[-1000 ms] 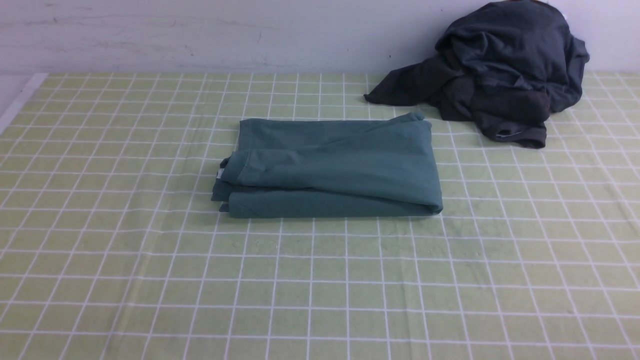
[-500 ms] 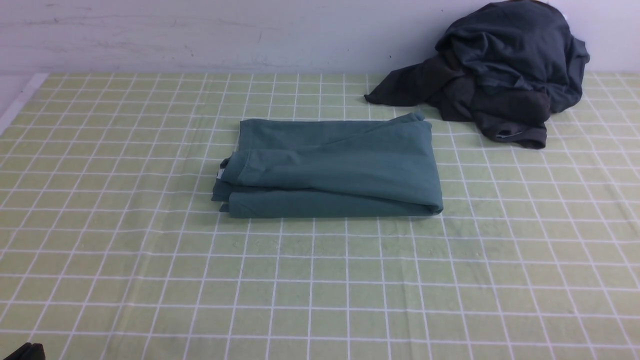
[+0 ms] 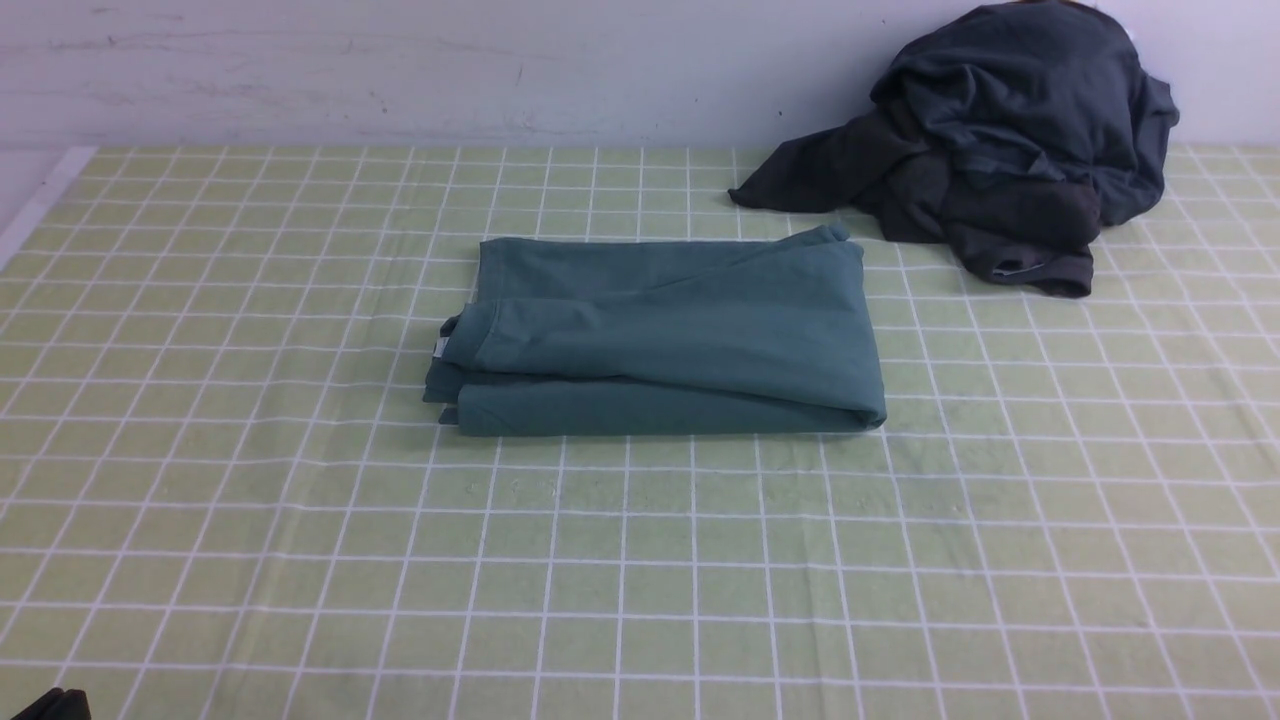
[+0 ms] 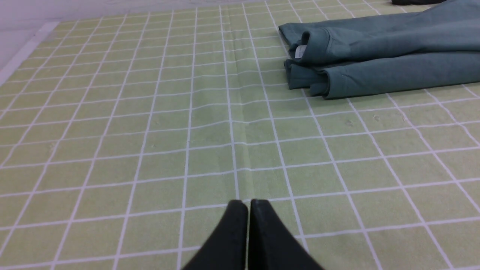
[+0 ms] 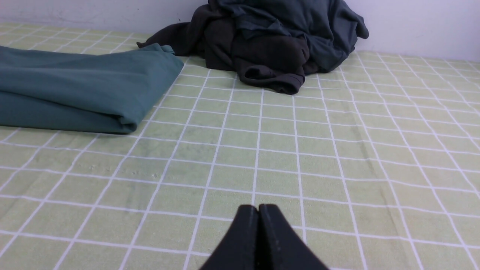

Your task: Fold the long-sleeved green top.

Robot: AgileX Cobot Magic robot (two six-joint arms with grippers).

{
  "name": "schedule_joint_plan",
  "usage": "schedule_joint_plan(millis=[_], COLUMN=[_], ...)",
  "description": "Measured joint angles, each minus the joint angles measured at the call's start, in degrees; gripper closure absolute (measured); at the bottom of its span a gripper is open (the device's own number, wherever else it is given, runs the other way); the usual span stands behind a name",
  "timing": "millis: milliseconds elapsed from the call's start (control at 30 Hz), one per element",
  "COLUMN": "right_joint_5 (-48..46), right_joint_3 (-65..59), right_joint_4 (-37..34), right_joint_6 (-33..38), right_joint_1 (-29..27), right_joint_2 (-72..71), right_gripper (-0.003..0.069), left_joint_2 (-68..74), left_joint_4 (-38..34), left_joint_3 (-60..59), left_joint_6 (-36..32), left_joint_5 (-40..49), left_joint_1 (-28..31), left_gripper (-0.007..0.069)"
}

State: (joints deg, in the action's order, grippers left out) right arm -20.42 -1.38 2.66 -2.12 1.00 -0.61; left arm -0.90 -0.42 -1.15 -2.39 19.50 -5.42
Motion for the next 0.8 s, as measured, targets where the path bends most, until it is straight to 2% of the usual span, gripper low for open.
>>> schedule_joint_plan(millis=[800], right_joint_5=[0.0], right_joint_3=[0.0], right_joint_4=[0.0], right_joint_6=[-0.7], right_joint_1=[0.0], right_joint_2=[0.0], right_gripper=[0.0673], left_joint_2=[0.0], left_joint_4=[0.0], left_joint_3=[0.0], left_joint_6=[0.0], left_joint_5=[0.0], left_joint_1=[0.0], left_gripper=[0.0627])
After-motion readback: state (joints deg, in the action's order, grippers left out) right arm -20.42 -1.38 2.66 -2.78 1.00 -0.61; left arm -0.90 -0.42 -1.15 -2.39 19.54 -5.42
